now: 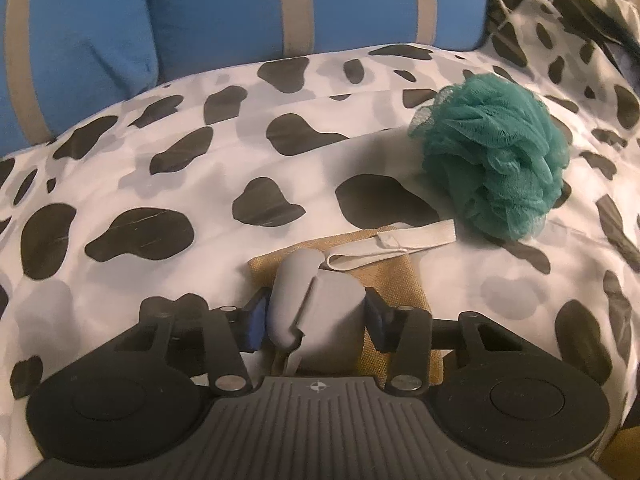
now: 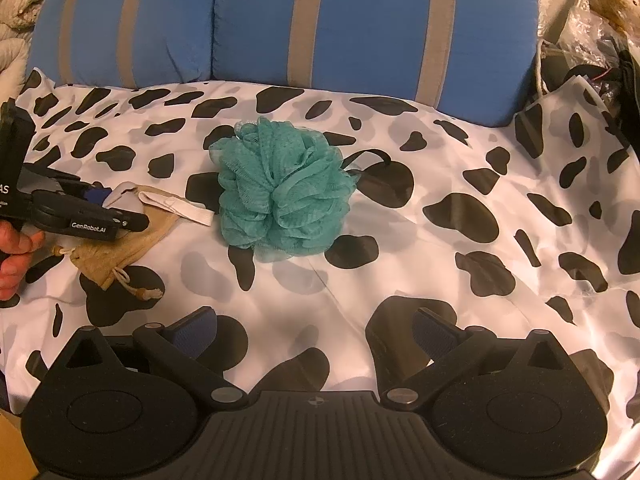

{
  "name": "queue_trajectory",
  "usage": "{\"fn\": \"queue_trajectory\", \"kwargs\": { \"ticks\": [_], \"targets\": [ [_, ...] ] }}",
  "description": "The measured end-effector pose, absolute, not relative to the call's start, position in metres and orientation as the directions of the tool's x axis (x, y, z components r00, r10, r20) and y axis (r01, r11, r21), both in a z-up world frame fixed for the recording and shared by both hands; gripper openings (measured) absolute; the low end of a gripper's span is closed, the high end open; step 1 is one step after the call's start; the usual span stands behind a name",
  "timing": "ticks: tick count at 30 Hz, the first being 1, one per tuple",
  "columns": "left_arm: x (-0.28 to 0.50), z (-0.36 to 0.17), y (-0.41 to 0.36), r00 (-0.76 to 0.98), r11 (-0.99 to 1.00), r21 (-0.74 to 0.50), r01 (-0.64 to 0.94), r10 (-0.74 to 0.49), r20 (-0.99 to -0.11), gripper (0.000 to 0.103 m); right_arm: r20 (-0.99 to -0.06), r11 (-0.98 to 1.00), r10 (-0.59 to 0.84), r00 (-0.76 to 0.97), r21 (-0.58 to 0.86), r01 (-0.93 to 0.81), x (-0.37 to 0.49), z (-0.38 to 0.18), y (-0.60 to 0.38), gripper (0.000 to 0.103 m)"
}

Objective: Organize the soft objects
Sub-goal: 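Lower the left tool onto the white earbud case and close it, then lift the earbud case with the left tool while the right tool grasps the teal loofah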

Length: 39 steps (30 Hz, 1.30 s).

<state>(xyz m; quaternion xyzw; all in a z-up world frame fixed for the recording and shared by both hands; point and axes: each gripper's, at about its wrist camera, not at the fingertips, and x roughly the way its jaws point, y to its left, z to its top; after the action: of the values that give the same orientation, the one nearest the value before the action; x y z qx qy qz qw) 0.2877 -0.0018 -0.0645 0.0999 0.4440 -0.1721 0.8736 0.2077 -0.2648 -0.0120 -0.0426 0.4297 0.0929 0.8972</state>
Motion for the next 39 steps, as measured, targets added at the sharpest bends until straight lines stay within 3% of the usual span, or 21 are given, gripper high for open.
{"fn": "queue_trajectory", "kwargs": {
  "ticks": [17, 22, 27, 29, 35, 39],
  "targets": [
    [0.244, -0.003, 0.018, 0.638, 0.962, -0.072, 0.263, -0.229, -0.735, 0.046, -0.74, 0.968, 0.16, 0.654, -0.013, -0.252, 0.213, -0.011, -0.241, 0.103],
    [0.238, -0.004, 0.026, 0.613, 0.967, -0.107, 0.232, -0.23, -0.755, 0.047, -0.737, 0.966, 0.173, 0.653, -0.004, -0.26, 0.213, -0.011, -0.236, 0.103],
    [0.24, -0.032, 0.034, 0.53, 0.976, -0.009, 0.218, -0.126, -0.839, 0.049, -0.731, 0.962, 0.18, 0.658, -0.008, -0.272, 0.212, -0.009, -0.233, 0.103],
    [0.242, -0.043, 0.036, 0.51, 0.975, 0.041, 0.219, -0.079, -0.857, 0.055, -0.728, 0.962, 0.177, 0.662, -0.012, -0.271, 0.213, -0.008, -0.234, 0.103],
    [0.243, -0.054, 0.035, 0.52, 0.962, 0.125, 0.243, -0.02, -0.854, 0.059, -0.722, 0.969, 0.163, 0.672, -0.01, -0.246, 0.219, -0.008, -0.237, 0.103],
    [0.242, -0.053, 0.035, 0.525, 0.957, 0.142, 0.252, -0.012, -0.851, 0.055, -0.724, 0.97, 0.153, 0.673, -0.021, -0.243, 0.222, -0.01, -0.236, 0.103]
  ]
}}
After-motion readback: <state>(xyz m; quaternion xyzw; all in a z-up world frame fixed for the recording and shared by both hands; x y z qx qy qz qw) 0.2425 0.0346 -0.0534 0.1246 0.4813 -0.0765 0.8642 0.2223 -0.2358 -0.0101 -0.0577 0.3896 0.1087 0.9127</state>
